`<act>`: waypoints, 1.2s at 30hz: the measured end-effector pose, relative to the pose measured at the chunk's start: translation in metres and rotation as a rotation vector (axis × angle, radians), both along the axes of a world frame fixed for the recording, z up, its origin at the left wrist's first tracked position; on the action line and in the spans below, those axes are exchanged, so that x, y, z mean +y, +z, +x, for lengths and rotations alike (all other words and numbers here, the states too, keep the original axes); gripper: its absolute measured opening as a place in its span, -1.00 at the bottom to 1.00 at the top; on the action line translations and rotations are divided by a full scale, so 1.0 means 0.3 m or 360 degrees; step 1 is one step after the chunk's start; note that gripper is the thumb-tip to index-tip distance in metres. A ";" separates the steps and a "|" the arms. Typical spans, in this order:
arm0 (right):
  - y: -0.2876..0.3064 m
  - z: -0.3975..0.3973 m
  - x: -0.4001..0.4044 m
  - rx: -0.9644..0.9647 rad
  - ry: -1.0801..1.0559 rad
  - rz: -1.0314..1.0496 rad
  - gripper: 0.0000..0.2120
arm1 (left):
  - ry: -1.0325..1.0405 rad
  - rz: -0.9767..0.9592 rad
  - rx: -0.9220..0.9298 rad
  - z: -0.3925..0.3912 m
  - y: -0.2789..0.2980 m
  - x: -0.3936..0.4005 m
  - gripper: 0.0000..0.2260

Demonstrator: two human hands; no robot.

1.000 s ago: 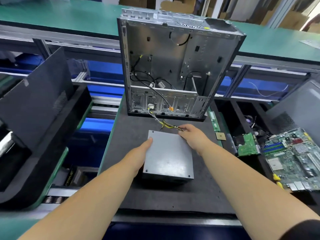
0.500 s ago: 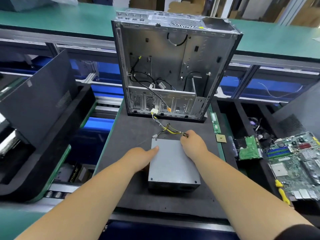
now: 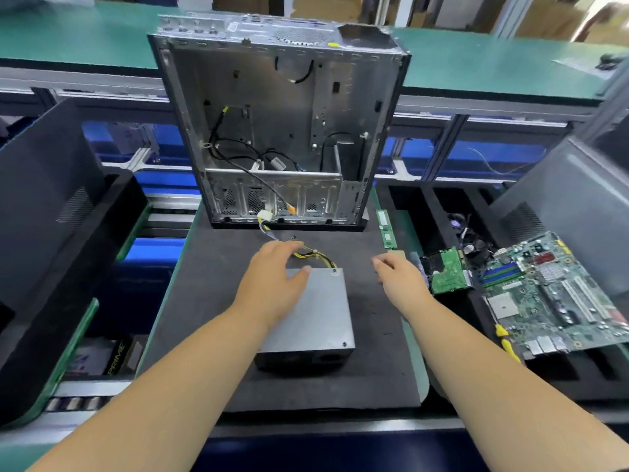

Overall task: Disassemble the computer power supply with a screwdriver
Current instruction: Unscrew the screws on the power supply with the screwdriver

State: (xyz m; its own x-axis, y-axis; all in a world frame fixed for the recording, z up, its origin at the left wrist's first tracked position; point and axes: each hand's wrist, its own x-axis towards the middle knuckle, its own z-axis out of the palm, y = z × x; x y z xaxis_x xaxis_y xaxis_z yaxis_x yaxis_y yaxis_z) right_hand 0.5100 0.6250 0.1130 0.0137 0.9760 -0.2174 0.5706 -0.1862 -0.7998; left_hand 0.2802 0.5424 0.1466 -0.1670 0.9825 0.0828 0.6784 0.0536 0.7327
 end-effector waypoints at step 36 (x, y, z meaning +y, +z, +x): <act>-0.109 0.768 -0.077 -0.0733 -0.0271 -0.0324 -0.70 | -0.0551 -0.0041 -0.0281 0.692 -0.010 0.135 -0.69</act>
State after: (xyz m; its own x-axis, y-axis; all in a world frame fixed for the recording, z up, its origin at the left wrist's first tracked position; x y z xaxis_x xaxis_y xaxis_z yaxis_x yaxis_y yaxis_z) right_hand 0.7404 0.6019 0.0802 0.3068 0.8904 -0.3362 0.8025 -0.4319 -0.4117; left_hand 0.4879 0.5830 0.1436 0.1654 0.9846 0.0569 0.5229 -0.1365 0.8414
